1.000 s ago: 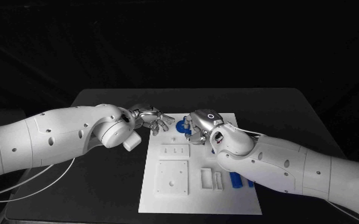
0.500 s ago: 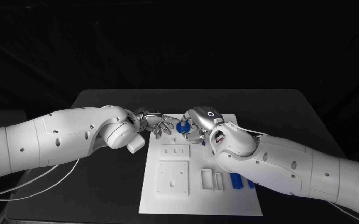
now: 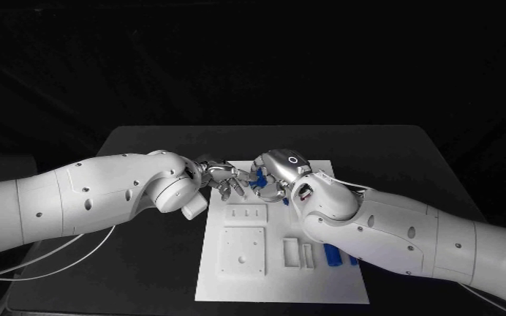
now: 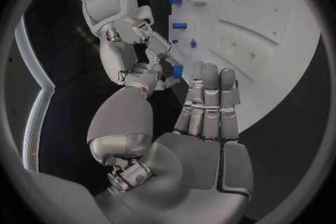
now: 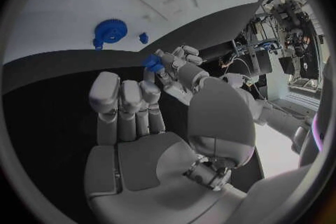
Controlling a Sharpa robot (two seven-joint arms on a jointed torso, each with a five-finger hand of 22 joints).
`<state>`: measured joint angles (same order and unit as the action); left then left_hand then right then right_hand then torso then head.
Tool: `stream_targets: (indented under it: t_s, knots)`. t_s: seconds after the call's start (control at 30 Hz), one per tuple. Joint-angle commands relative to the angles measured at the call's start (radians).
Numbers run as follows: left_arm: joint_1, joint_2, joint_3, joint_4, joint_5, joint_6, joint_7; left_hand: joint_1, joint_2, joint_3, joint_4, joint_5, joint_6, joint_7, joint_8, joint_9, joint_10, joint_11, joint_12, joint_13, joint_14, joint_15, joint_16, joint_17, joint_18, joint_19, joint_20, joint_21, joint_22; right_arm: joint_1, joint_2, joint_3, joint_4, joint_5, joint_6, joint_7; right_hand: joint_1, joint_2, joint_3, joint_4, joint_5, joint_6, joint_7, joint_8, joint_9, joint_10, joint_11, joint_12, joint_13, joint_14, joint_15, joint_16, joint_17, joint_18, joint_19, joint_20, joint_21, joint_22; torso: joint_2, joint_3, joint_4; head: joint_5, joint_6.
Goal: Assemble the parts on the task board
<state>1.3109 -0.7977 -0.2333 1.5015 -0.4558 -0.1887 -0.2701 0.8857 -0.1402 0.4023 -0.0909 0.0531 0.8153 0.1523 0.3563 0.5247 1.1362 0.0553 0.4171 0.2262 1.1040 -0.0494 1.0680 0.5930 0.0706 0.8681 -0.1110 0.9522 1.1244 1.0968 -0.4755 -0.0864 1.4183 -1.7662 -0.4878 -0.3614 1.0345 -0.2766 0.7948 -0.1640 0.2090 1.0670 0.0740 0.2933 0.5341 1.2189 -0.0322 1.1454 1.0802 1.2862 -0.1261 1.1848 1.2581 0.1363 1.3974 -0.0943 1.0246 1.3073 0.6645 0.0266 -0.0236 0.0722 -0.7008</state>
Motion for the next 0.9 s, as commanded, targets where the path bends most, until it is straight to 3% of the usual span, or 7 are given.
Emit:
stream_targets:
  t_s: [0.03,0.57,0.7,0.73,0.8,0.83,0.9]
  knots:
    - [0.0,0.005,0.001,-0.002,-0.013,0.029,0.007,0.005,0.023,-0.006,-0.014,0.009,0.012,0.001,-0.004,-0.004,0.007,-0.001,-0.006,0.002,0.0,-0.005,-0.005,0.002,0.025,-0.003,-0.038,-0.006,0.002,0.0,0.001,0.001,0.002,-0.013,-0.01,0.004,0.001,-0.007,0.002,0.002,-0.005,0.011,0.006,0.002,0.001,0.008,0.001,-0.004,0.001,0.005,0.001,0.003,0.001,0.125,0.003,-0.004,0.002,0.001,0.0,-0.0002,0.0006,0.0,-0.002]
    - [0.0,0.02,0.001,-0.017,0.033,0.04,0.039,0.014,0.095,-0.03,-0.063,0.117,0.062,-0.014,0.004,-0.02,0.022,-0.007,-0.007,0.008,-0.001,-0.01,-0.01,0.008,0.015,-0.003,-0.041,-0.014,0.012,0.0,0.008,0.001,0.006,-0.005,0.0,0.015,0.002,-0.007,0.003,0.003,-0.005,0.011,0.006,0.002,0.001,0.009,0.001,-0.005,0.001,0.006,0.0,0.004,0.001,0.125,0.004,-0.004,0.002,0.0,0.0,-0.0006,0.0,0.0,-0.006]
    - [0.0,0.021,0.001,-0.016,0.038,0.037,0.043,0.016,0.124,-0.031,-0.079,0.13,0.072,-0.017,0.005,-0.024,0.029,-0.009,-0.008,0.008,-0.001,-0.012,-0.011,0.009,0.013,-0.005,-0.043,-0.016,0.016,0.0,0.009,0.001,0.004,-0.003,0.004,0.019,0.002,-0.007,0.003,0.003,-0.005,0.011,0.006,0.002,0.001,0.009,0.001,-0.005,0.001,0.006,0.0,0.003,0.001,0.125,0.004,-0.005,0.002,0.0,0.0,-0.0008,0.0003,-0.001,-0.007]
    - [0.0,0.021,0.001,-0.015,0.038,0.034,0.045,0.02,0.142,-0.029,-0.089,0.14,0.077,-0.018,0.006,-0.026,0.033,-0.01,-0.008,0.009,0.0,-0.013,-0.01,0.011,0.011,-0.004,-0.044,-0.016,0.018,0.0,0.009,0.001,0.003,-0.003,0.004,0.02,0.002,-0.007,0.003,0.003,-0.005,0.011,0.006,0.002,0.001,0.009,0.001,-0.005,0.001,0.006,0.0,0.003,0.001,0.125,0.004,-0.005,0.002,0.0,0.0,-0.0007,0.0,-0.001,-0.007]
    - [0.0,0.021,0.001,-0.015,0.038,0.04,0.047,0.024,0.157,-0.027,-0.1,0.167,0.083,-0.02,0.008,-0.027,0.039,-0.012,-0.007,0.01,0.001,-0.015,-0.009,0.012,0.01,-0.002,-0.044,-0.015,0.02,0.0,0.009,0.001,0.001,-0.003,0.004,0.02,0.002,-0.007,0.003,0.003,-0.005,0.011,0.006,0.002,0.001,0.009,0.001,-0.005,0.001,0.005,0.0,0.002,0.0,0.125,0.004,-0.005,0.002,0.0,0.0,-0.0008,0.0001,-0.001,-0.007]
    - [0.0,0.021,0.001,-0.015,0.038,0.043,0.046,0.039,0.183,-0.018,-0.122,0.204,0.096,-0.024,0.014,-0.025,0.051,-0.015,-0.003,0.013,0.002,-0.017,-0.009,0.013,0.009,-0.002,-0.045,-0.014,0.023,0.0,0.009,0.001,0.0,-0.002,0.005,0.021,0.002,-0.007,0.004,0.003,-0.005,0.011,0.006,0.002,0.001,0.009,0.001,-0.005,0.001,0.006,0.0,0.003,0.001,0.125,0.004,-0.005,0.002,0.0,0.0,-0.0008,0.0004,-0.001,-0.007]
    - [0.0,0.021,0.001,-0.015,0.038,0.054,0.043,0.042,0.204,-0.018,-0.152,0.22,0.102,-0.026,0.015,-0.027,0.057,-0.017,-0.004,0.014,0.002,-0.019,-0.009,0.014,0.005,-0.002,-0.047,-0.014,0.026,0.0,0.009,0.001,0.001,-0.002,0.004,0.022,0.002,-0.007,0.004,0.003,-0.005,0.011,0.006,0.002,0.001,0.009,0.001,-0.005,0.001,0.005,0.0,0.002,0.0,0.125,0.004,-0.005,0.001,0.0,0.0,-0.0006,0.0008,-0.002,-0.007]
